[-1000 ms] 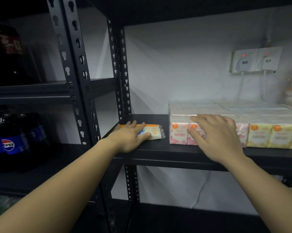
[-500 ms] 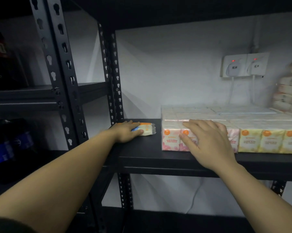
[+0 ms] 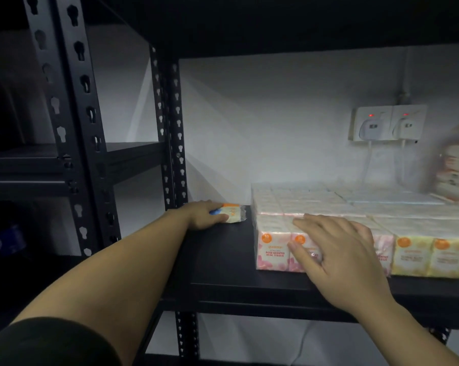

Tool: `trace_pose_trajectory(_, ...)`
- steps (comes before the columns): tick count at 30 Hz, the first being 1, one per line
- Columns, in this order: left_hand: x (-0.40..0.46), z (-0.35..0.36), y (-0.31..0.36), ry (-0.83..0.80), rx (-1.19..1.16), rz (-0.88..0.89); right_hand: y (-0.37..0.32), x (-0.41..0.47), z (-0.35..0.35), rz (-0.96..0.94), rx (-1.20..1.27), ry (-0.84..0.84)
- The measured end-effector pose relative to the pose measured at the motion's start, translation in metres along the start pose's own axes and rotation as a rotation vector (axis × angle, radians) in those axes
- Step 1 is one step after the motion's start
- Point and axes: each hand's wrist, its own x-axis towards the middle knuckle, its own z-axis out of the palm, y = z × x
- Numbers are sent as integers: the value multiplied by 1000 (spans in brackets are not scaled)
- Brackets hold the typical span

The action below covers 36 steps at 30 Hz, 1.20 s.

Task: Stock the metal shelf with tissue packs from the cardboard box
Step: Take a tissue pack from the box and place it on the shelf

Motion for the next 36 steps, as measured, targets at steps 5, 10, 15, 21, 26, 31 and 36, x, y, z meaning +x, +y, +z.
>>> trace_pose_trajectory(5, 17, 1, -4, 3, -34, -4, 0, 0, 1, 0, 5, 7)
trace_pose_trajectory(10, 19, 4, -5, 52, -52, 26, 0, -1, 1, 0, 10, 14)
trace_pose_trajectory(15, 16, 6, -7, 159, -72, 13, 0, -1, 1, 6, 11, 8)
trace_pose_trajectory(21, 11, 7, -4, 122, -59, 5, -1, -1, 0, 6, 7, 5)
trace_pose_trajectory(26, 8, 6, 0, 128, -54, 6, -1, 0, 0, 6, 7, -2)
trace_pose_trajectory(31, -16, -9, 22, 194, 16, -60, -2, 0, -2, 8, -6, -10)
trace_pose_trajectory(36, -103, 5, 55, 330, -4, 53, -4, -1, -5, -16, -11, -12)
